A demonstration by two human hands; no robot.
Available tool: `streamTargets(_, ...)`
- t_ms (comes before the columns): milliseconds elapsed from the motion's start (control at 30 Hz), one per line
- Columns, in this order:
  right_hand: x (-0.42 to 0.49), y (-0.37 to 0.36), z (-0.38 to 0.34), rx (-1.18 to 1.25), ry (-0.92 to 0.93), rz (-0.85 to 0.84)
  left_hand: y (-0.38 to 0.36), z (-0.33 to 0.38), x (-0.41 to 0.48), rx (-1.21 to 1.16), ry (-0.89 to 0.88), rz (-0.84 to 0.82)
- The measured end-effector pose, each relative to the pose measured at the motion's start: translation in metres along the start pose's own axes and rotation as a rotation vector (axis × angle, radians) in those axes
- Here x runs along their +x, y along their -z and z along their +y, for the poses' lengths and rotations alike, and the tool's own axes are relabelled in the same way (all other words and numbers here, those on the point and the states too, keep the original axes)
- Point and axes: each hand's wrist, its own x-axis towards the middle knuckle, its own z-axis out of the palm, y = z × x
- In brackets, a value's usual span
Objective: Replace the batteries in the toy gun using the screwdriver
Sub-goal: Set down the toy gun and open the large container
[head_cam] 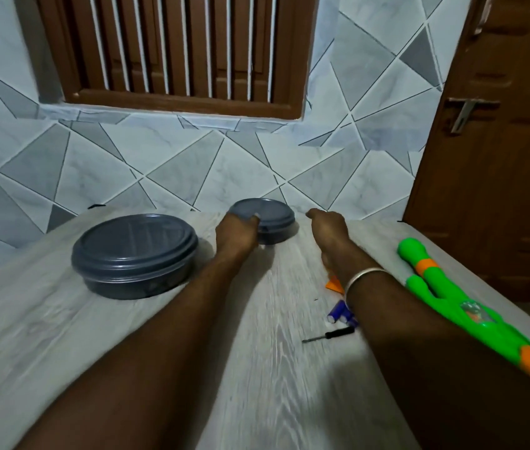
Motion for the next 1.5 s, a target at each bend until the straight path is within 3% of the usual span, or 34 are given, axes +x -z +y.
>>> streamTargets(233,0.06,-0.038,0.006,0.023,-0.081,-0.102,-0.021,-0.023,0.067,-0.095,0.174,0.027)
streamTargets(467,0.081,-0.071,0.014,0.106,-0.121,-0.182,-0.029,-0.026,0.081,-0.175,0.202,0.04)
streamTargets(600,0.066,-0.062,-0.004,0.113,-0.035,-0.144,-0.021,-0.012,0.075,-0.236,0.17,0.089)
streamTargets(900,-0.034,0.005,-0.027,0.302,0.089,-0.014,0.029,0.024,-0.025,-0.363,-0.024,0.074)
streamTargets(1167,-0.205,0.034,0.017,0.445,0.037,0.127,0.081,0.002,-0.136,-0.433,0.035,0.054)
streamTargets(1300,-0.252,0.032,0.03,0.403,0.097,0.135,0.101,-0.009,-0.168,-0.383,0.112,0.077)
streamTargets(1500,-0.291,0.033,0.04,0.217,-0.013,0.17,0.122,-0.021,-0.188,-0.165,0.102,0.044)
